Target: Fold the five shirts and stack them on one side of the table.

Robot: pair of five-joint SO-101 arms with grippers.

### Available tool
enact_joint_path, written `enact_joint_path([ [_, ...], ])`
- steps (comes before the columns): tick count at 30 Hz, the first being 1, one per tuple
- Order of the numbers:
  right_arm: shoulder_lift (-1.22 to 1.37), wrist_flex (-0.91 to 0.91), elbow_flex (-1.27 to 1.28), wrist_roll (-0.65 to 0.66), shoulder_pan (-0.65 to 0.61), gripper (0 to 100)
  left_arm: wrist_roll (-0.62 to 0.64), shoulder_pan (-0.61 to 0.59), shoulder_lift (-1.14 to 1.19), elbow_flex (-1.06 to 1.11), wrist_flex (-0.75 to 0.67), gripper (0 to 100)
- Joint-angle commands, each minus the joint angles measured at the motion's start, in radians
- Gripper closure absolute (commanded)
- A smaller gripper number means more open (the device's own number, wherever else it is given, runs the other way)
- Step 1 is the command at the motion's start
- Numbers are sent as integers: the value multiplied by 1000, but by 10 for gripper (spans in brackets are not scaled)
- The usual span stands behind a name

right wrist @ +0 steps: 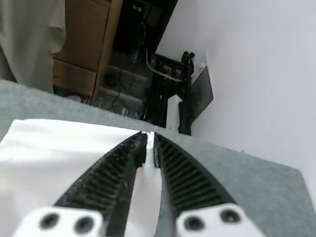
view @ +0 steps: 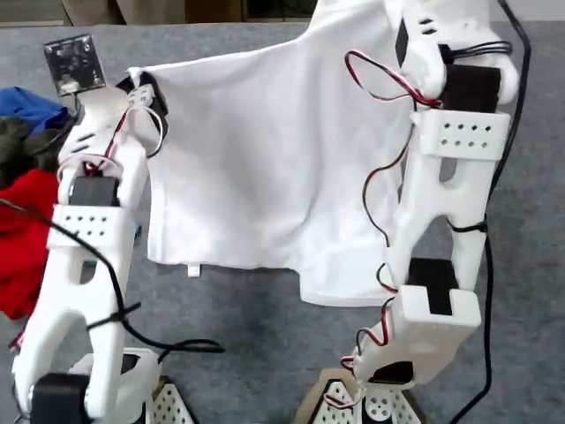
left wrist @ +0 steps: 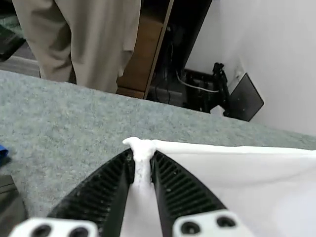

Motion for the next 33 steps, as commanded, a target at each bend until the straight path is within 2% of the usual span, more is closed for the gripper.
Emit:
enact_joint_path([
  [1, -7, 120, -10, 2, -7, 994, -6, -49, 12, -69, -23, 982],
  [5, -8, 316, -12, 118, -7, 994, -6, -114, 16, -83, 43, 982],
  [11, -8, 494, -12, 143, -7, 994, -12, -153, 18, -133, 282, 982],
  [15, -10, 555, -12, 144, -8, 994, -114, -109, 12, -130, 384, 982],
  [21, -108, 614, -5, 144, -7, 994, -305, -5, 10, -132, 614, 982],
  [24, -171, 609, -2, 140, -7, 994, -348, 18, 10, -138, 629, 982],
  [28, -248, 608, -16, 133, -7, 994, -345, -5, 8, -164, 526, 982],
  [33, -389, 600, -97, 78, -7, 994, -345, -40, 8, -341, 601, 982],
])
